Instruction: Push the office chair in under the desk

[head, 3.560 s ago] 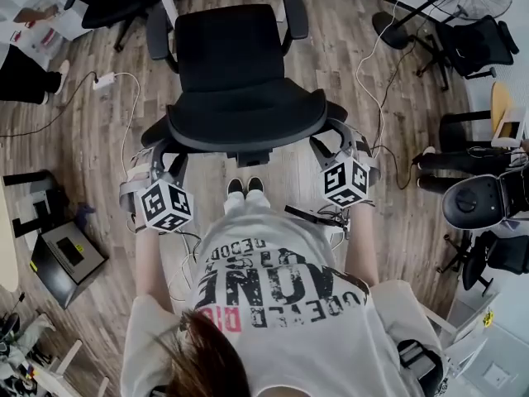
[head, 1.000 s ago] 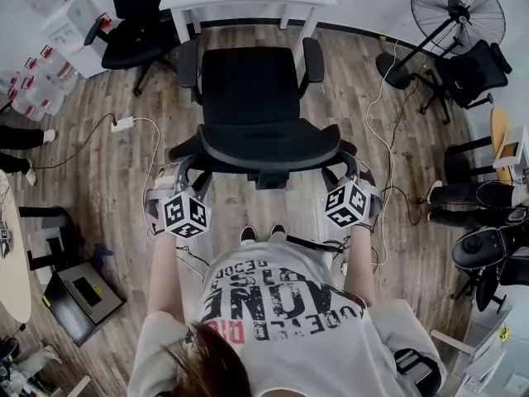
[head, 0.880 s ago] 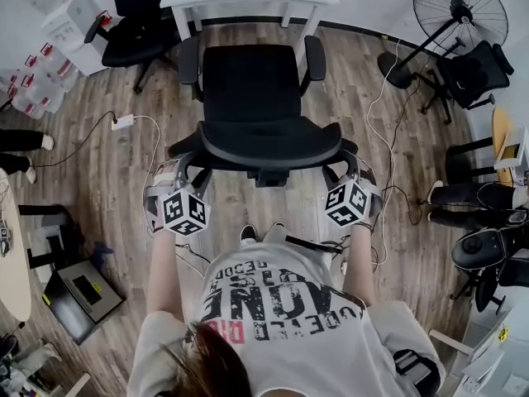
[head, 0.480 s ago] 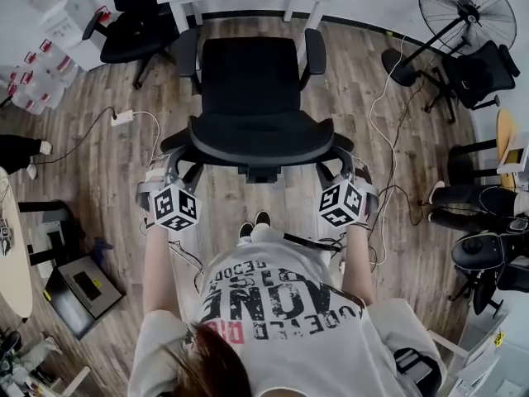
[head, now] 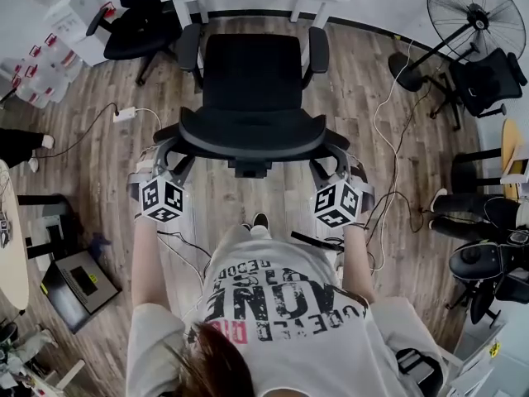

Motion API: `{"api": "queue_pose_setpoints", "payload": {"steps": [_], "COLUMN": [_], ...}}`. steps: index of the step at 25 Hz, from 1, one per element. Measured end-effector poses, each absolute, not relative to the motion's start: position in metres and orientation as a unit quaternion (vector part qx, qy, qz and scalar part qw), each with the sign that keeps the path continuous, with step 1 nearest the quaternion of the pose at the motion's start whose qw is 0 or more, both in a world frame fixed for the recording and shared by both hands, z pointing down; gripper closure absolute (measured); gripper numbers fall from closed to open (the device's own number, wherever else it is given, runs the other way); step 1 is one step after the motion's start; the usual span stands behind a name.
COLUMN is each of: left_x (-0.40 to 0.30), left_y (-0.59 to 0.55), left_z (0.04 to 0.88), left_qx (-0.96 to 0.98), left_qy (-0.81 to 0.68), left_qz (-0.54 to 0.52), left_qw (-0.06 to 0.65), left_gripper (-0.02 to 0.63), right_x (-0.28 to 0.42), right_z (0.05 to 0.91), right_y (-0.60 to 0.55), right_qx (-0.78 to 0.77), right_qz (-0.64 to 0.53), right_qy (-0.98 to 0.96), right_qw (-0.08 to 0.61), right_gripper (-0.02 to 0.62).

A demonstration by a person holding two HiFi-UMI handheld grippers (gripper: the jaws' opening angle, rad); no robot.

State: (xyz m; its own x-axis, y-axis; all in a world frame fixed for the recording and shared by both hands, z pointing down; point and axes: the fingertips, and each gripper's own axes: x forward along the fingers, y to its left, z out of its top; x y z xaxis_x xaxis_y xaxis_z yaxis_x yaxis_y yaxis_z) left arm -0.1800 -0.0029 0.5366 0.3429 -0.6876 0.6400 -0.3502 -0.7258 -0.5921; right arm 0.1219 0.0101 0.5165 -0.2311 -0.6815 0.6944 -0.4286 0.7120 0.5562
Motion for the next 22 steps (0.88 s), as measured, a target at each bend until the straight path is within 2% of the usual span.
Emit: {"api": "queue_pose_setpoints", "payload": {"steps": [22], "left_x": [-0.186], "left_y": [-0.042], "left_z": [0.538], "left_qx": [-0.807], "left_qy": [0.314], "left_qz": [-0.465], "left_qw": [0.184], "left_gripper": [0.390], "right_x": [0.115], "right_z": [0.519], "right_y": [-0.022], "right_qx": [0.370], "right_qz": [-0.110], "right_qy": [-0.761], "right_qw": [0.521], "right_gripper": [0.405]}}
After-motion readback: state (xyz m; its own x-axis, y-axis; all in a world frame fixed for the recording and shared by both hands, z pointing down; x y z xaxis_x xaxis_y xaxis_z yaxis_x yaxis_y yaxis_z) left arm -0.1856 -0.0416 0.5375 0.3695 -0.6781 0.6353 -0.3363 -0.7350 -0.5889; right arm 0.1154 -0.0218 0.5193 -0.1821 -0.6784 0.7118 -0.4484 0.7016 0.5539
